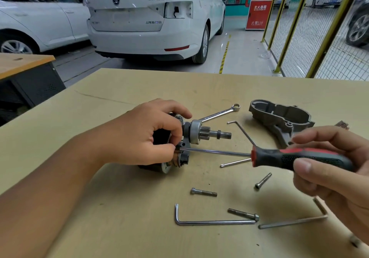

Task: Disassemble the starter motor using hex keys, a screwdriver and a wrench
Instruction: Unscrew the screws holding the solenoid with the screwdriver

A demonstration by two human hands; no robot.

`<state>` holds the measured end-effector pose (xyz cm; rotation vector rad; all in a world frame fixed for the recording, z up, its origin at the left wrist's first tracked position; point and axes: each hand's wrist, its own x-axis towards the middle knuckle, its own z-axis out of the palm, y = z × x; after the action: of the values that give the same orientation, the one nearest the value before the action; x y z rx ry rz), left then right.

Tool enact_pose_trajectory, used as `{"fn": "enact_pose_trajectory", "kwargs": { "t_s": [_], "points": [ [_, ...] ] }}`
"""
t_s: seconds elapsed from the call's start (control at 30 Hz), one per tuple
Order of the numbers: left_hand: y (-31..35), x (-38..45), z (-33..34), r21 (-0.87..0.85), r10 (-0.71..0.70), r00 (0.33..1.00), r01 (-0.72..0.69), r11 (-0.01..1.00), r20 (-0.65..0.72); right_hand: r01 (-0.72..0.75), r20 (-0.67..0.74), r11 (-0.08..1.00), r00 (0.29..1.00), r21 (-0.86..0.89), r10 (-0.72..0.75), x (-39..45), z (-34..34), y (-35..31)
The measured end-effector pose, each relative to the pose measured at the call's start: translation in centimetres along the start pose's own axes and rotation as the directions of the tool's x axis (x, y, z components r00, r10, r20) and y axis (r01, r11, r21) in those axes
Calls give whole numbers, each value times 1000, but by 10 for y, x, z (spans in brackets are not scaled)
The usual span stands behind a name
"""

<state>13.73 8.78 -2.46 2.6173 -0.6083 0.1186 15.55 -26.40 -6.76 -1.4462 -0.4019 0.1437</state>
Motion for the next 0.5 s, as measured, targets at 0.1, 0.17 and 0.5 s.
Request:
{"fn": "enact_pose_trajectory", "kwargs": {
  "t_s": [0.1, 0.17, 0.5],
  "points": [
    [0, 0, 0, -13, -10, 1000, 10, 1000, -1, -9, 4, 1000, 1000, -20, 9, 0, 1, 1],
    [0, 0, 1, -13, -15, 1000, 15, 1000, -3, -15, 1, 1000, 1000, 6, 15, 0, 4, 2],
    [-3, -1, -2, -31, 15, 1000, -14, 999, 15, 15, 35, 1000, 999, -26, -14, -2, 6, -1]
  ]
}}
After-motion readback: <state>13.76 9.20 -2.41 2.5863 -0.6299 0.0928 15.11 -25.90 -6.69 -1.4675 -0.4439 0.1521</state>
